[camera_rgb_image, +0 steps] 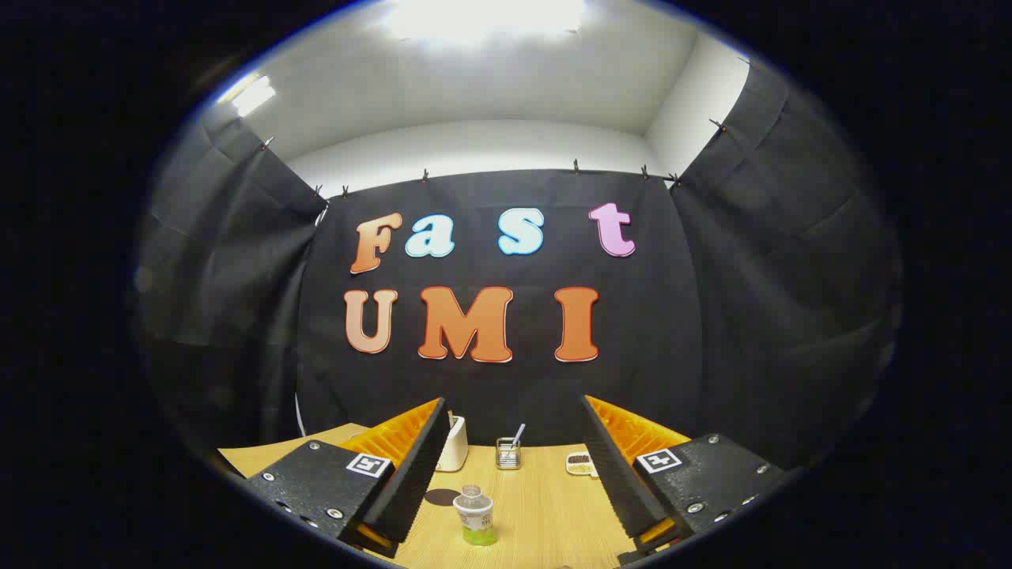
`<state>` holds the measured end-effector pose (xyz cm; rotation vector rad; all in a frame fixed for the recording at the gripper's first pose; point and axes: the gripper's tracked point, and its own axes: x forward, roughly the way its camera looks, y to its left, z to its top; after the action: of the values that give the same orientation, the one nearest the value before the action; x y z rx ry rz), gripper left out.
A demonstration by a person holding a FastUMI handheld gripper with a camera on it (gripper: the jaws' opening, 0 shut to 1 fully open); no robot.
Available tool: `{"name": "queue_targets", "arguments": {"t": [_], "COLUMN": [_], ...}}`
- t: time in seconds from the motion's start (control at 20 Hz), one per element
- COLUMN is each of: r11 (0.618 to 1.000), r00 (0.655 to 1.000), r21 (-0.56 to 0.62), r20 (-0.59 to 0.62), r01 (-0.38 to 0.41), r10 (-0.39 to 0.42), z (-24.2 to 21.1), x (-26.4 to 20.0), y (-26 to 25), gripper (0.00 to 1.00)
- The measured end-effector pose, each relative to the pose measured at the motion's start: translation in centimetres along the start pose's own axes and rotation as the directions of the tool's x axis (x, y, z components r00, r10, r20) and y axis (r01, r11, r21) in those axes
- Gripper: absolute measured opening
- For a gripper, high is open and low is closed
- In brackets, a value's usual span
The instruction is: Take the bottle from table, then pour the juice into the cup, finally place the bottle on the coaster
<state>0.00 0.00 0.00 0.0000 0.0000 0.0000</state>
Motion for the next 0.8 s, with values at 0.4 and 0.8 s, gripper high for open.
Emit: {"name": "queue_targets", "arguments": {"t": [0.4, 0.8], "r11": [1.0, 1.0], "r00": [1.0, 1.0], "r21": [0.009, 0.022], "r20": [0.011, 0.012], "r01": [0.003, -0.005], "r10": [-0.003, 0.005], "z": [0.6, 0.4], "x": [-0.7, -0.3], "y": [-0.6, 0.5], "gripper": [0.97, 0.97]}}
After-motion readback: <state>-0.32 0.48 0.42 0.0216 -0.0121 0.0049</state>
